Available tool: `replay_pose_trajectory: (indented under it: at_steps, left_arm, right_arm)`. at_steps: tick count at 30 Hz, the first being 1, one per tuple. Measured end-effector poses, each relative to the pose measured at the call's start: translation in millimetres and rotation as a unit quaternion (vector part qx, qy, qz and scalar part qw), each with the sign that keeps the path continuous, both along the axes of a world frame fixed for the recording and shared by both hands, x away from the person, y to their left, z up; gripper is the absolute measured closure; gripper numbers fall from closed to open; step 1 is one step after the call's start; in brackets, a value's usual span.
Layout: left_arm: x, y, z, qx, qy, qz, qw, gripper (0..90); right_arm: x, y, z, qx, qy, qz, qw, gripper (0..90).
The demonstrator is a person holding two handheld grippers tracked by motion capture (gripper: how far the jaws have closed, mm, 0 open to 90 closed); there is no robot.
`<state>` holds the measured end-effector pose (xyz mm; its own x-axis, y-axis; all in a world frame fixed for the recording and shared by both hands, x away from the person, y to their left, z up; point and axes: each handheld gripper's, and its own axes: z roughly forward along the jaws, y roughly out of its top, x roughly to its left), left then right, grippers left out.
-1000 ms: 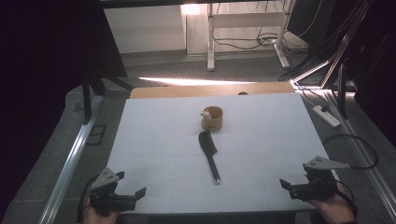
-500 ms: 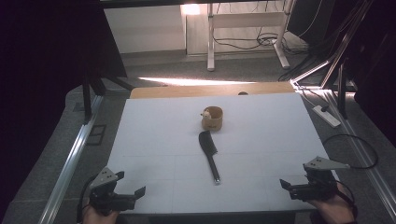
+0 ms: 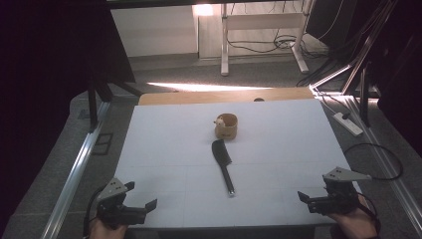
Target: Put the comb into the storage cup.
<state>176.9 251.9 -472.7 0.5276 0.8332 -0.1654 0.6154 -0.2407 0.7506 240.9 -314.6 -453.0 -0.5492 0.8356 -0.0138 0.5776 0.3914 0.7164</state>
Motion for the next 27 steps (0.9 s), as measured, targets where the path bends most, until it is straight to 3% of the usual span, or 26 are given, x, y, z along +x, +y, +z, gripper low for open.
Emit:
replay_pose_trajectory:
  at_steps: [17,27]
  left_arm:
    - [8.6,-11.9,1.9,0.013,-0.003,-0.026,0.9996,0.0]
    - [18.3,-20.0,2.6,-0.004,0.008,-0.037,0.9993,0.0]
  right_arm:
    - [0.1,0.1,-0.2,-0.001,0.000,-0.002,1.0000,0.0]
    - [0.0,0.3,-0.2,-0.001,0.000,-0.002,1.0000,0.0]
